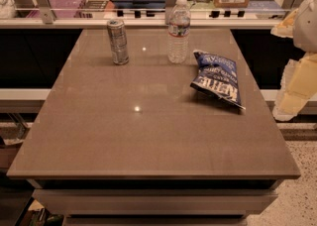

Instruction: Knock redbull can over

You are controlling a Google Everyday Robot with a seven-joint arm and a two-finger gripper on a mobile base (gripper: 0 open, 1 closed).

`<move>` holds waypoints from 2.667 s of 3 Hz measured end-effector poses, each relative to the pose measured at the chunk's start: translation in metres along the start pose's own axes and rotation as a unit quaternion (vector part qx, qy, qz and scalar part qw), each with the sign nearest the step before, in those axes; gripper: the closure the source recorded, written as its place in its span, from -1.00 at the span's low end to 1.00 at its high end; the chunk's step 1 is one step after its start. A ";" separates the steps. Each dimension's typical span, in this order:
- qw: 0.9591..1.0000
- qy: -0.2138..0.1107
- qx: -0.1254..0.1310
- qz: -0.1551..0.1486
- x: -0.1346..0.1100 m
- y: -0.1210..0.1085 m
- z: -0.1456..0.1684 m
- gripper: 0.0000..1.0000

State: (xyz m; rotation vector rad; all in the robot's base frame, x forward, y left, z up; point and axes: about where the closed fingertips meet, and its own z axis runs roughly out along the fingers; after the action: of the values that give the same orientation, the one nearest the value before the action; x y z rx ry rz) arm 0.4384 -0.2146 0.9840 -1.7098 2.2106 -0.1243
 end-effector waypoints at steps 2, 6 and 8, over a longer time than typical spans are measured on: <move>1.000 -0.008 0.006 0.003 -0.003 0.000 -0.002 -1.00; 0.975 -0.213 0.015 0.058 -0.083 0.017 0.010 -1.00; 0.961 -0.240 0.066 0.124 -0.131 0.002 0.033 -1.00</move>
Offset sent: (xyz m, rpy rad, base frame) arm 0.0006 0.0040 0.0012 0.0320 -0.0122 -0.0085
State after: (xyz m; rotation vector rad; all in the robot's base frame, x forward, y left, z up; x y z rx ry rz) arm 0.4753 -0.0850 0.9806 -1.2193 1.9741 0.1837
